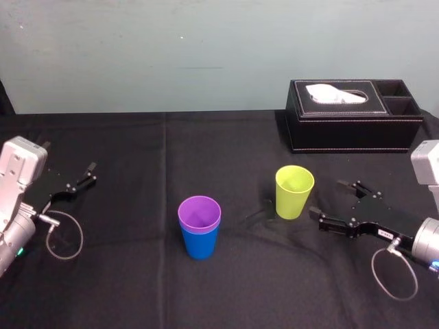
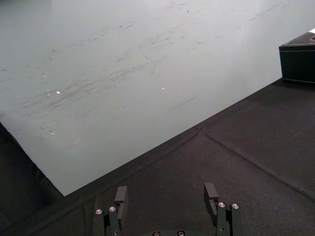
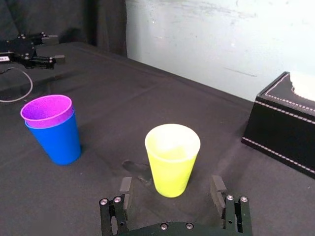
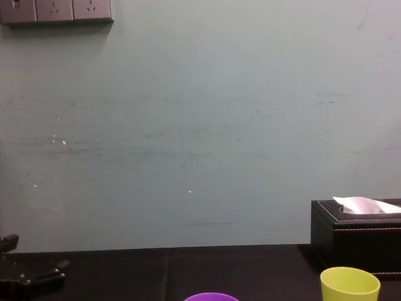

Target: Stack the three plastic cups sequentially using one hand.

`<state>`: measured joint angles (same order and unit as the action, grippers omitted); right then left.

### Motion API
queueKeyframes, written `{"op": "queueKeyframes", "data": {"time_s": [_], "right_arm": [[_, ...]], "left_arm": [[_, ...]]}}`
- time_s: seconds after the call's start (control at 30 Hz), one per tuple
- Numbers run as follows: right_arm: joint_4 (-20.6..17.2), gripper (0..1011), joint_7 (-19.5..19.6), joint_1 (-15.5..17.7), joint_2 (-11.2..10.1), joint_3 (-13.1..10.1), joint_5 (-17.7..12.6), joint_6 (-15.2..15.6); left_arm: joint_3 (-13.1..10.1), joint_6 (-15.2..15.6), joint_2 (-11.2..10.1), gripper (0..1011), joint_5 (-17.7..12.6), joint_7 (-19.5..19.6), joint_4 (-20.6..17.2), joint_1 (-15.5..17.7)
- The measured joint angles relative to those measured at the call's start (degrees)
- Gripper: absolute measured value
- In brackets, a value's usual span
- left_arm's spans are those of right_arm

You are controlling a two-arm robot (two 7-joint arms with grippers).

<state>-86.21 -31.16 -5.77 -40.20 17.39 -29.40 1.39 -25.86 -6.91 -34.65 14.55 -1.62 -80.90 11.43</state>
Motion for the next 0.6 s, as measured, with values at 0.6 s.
{"op": "queueKeyframes", "data": {"time_s": [0.6], "right_arm": [[3.8, 1000, -1.3, -2.5, 2.5, 1.4, 1.4, 0.8]], "left_arm": [[0.0, 0.0, 0.0, 1010, 0.0, 0.0, 0.0, 0.0]]}}
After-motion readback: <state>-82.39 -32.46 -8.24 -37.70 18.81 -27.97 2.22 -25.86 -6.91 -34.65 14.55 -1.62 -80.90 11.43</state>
